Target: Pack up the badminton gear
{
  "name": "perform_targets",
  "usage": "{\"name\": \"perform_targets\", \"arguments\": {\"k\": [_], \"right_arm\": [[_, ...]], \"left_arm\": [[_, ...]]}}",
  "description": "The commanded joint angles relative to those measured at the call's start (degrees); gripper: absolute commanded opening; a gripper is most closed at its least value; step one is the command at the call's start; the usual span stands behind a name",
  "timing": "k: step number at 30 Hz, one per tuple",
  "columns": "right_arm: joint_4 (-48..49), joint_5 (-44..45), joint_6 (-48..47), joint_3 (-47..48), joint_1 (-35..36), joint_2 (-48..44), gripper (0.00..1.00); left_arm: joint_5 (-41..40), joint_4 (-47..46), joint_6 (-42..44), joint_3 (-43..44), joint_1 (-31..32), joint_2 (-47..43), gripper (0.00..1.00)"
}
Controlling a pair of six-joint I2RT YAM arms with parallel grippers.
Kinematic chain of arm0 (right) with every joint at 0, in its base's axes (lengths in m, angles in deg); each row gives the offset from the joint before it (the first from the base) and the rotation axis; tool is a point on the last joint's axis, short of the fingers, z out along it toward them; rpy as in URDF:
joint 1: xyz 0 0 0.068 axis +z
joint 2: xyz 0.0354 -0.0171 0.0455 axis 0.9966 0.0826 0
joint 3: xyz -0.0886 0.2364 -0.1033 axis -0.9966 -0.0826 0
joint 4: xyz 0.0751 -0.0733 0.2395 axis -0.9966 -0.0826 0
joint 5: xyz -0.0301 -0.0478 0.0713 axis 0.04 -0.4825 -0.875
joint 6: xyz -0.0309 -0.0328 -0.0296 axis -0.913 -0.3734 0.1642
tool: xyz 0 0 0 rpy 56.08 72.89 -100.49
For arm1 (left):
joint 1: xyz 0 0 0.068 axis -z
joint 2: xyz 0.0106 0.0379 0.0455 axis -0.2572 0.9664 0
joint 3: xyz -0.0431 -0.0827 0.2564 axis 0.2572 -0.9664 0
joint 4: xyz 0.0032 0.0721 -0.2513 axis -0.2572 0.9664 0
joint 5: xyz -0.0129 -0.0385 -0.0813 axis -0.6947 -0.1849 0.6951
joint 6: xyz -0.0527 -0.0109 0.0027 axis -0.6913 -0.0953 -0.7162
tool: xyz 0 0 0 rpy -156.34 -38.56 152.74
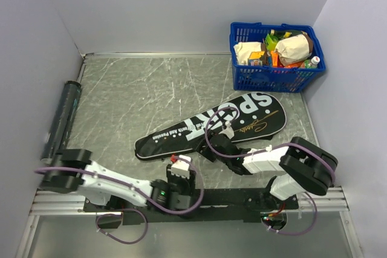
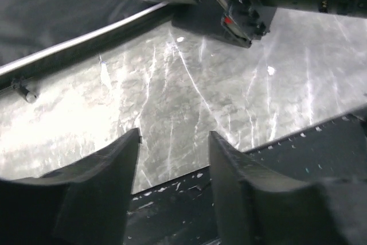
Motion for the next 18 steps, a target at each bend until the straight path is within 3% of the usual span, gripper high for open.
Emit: {"name": "perform_targets", "arguments": {"k": [1,2,5,8,18], "right_arm": [[4.95,-3.21,2.64,-0.16,-1.06,4.43,0.70],[5.05,-3.39,3.08,-0.07,-0.98,4.88,0.70],[6.28,-3.04,3.96,-0.25,-1.32,6.64,0.70],[8.29,-4.26,5.10,-0.07,-1.50,8.48,0.70],[9.71,-3.14,9.85,-2.88,0.96,8.57,0.69]], "left_arm": [[-11.01,25.34,-25.00,8.33,4.00,7.88,0.65],[-11.45,29.90,-32.88,9.22,4.70,10.68,0.67],[-11.63,41.27,-43.02,11.78,6.73,14.73,0.72],[-11.37,42.78,-43.76,11.96,7.26,15.36,0.72],[-10.84,23.90,-27.34,-0.16,7.34,-1.32,0.67]]}}
